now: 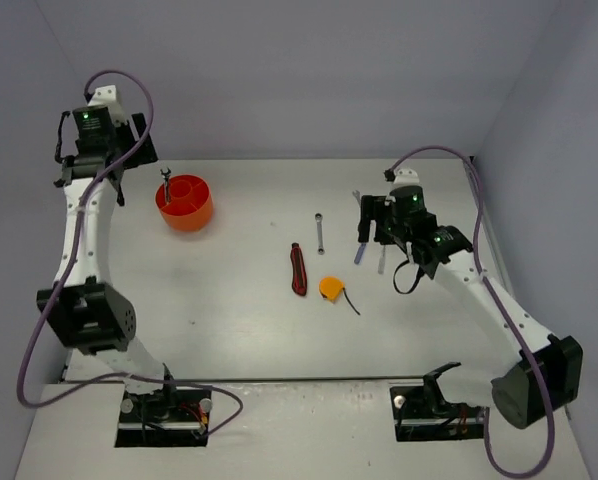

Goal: Sort the tools into containers

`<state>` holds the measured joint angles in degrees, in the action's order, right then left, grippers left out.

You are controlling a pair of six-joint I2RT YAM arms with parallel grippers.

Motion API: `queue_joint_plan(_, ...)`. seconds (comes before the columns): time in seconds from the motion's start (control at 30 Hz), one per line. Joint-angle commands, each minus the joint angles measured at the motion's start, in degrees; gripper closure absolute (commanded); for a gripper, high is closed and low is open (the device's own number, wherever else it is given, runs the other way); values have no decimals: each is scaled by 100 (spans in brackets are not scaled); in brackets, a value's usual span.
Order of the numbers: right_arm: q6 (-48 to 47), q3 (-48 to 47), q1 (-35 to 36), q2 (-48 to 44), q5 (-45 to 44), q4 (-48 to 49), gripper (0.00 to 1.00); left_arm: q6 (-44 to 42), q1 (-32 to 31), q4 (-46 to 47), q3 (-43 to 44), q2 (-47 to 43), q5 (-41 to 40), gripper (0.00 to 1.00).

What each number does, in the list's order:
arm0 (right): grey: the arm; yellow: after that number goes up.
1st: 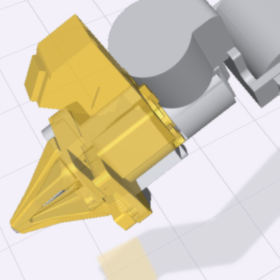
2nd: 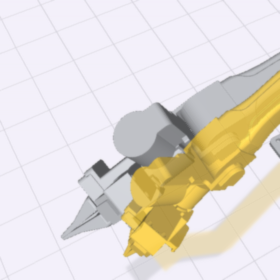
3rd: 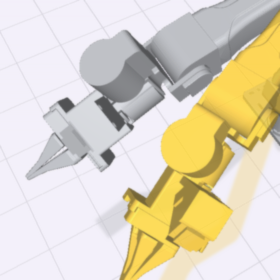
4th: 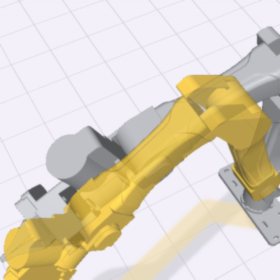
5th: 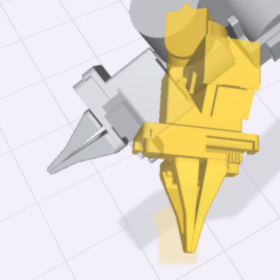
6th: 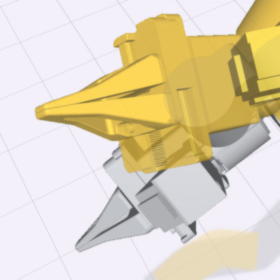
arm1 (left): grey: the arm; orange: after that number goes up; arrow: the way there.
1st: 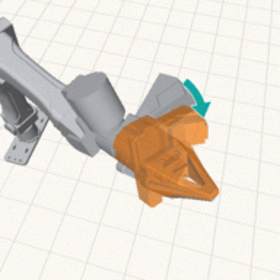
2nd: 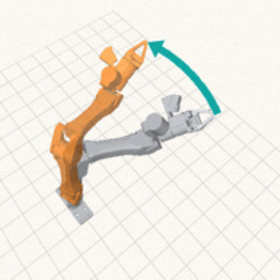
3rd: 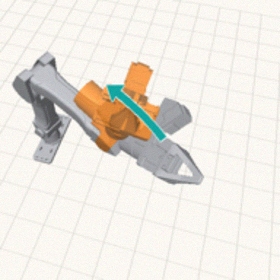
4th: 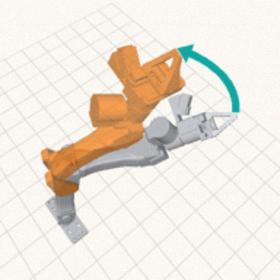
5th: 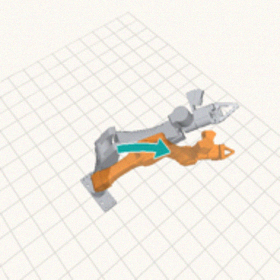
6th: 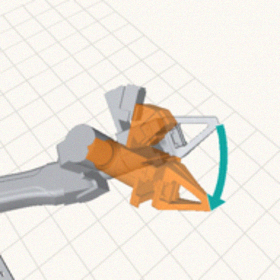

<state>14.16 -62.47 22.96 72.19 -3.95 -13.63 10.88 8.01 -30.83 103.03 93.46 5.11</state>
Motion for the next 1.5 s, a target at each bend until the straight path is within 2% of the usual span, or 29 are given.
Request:
queue_joint_plan(0.0,-535,-766,-419,1118,168,168,27,802,13,-196,-727,-1294,-222,25)
queue_joint_plan(0.17,-970,-1781,-705,2504,402,170,32,953,-142,-705,-1641,-2255,-100,25)
queue_joint_plan(0.37,-1241,-2930,-969,3863,1025,168,48,1158,-1020,-1048,-2854,-3315,265,25)
queue_joint_plan(0.53,-1359,-3740,-985,4796,1081,168,50,1070,-1402,-1364,-3630,-4105,138,25)
queue_joint_plan(0.67,-1363,-4108,-997,5420,1046,168,52,1034,-1488,-1695,-3898,-4354,69,25)
queue_joint_plan(0.9,-1530,-4425,-1013,5979,843,173,55,1052,-1543,-1746,-3962,-4426,210,25)
queue_joint_plan(1.2,-1539,-4565,-1039,6210,826,159,60,942,-1592,-1742,-3897,-4223,192,25)
queue_joint_plan(1.37,-1504,-4385,-1032,6252,744,159,68,900,-1592,-1742,-3843,-4224,192,25)
queue_joint_plan(1.43,-1502,-4283,-1036,6262,689,150,76,882,-1601,-1751,-3860,-4234,213,25)
queue_joint_plan(1.47,-1494,-4229,-1021,6251,658,150,84,890,-1601,-1751,-3860,-4249,230,25)
